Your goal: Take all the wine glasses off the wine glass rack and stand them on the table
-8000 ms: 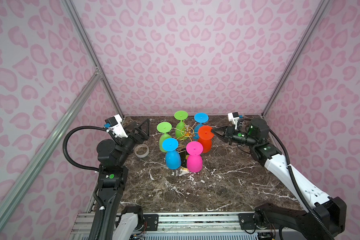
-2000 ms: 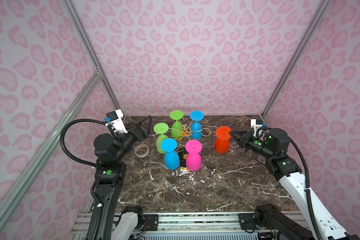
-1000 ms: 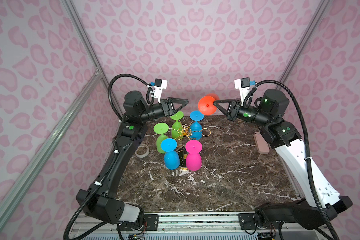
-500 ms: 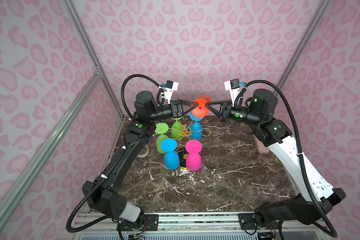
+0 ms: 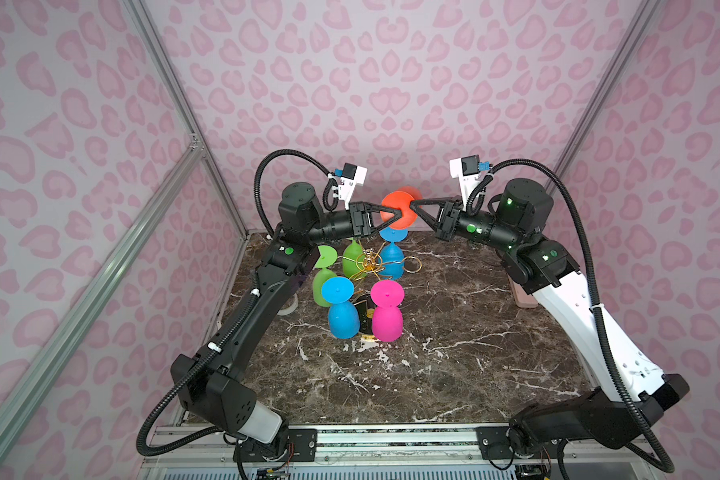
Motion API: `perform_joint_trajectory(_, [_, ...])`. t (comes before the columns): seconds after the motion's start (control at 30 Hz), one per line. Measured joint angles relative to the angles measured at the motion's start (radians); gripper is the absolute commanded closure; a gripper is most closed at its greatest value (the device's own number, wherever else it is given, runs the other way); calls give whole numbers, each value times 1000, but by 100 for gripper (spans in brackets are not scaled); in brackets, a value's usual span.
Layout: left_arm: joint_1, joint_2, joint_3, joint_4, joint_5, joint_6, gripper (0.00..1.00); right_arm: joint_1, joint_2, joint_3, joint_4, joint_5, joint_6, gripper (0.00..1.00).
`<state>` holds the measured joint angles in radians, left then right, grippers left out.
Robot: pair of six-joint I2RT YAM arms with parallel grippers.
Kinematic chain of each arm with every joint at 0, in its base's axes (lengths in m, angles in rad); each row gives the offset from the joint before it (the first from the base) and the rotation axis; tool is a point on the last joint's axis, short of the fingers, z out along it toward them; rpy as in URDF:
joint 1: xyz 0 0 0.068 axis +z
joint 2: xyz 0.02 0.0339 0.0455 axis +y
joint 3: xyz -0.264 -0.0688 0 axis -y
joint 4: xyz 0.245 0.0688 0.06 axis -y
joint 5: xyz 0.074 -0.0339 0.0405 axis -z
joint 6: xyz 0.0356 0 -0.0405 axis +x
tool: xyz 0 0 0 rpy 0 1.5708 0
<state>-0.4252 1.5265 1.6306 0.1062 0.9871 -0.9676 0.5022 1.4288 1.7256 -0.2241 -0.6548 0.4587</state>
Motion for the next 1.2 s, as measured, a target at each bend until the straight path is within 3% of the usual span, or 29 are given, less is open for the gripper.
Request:
perform_joint_trajectory(0.03, [0,0,0,2,2,1,96,0,-3,-5,4,9,3,94])
perform_joint_trajectory(0.13, [-2,1,0,18,13,-18,97,0,-18,-26,15,27,7,61])
perform_joint_trajectory(0.23, [-2,7,4,59,10,-56,96,-1,-64,-69,0,47,-23,38])
perform_joint_trajectory(0.43, [-2,41,47,134,7,-138,97,-23,-249,-275,26,158,-159,15])
perform_joint_trajectory(0.57, [-2,56,82,161,1,-171,96,-25,-332,-434,91,230,-288,8])
perform_joint_trajectory(0.73, [-9,66,92,182,-3,-210,97,-25,-319,-528,207,296,-443,5])
perform_joint_trajectory(1.2, [-13,87,93,201,-18,-270,96,-20,-115,-502,516,309,-684,2])
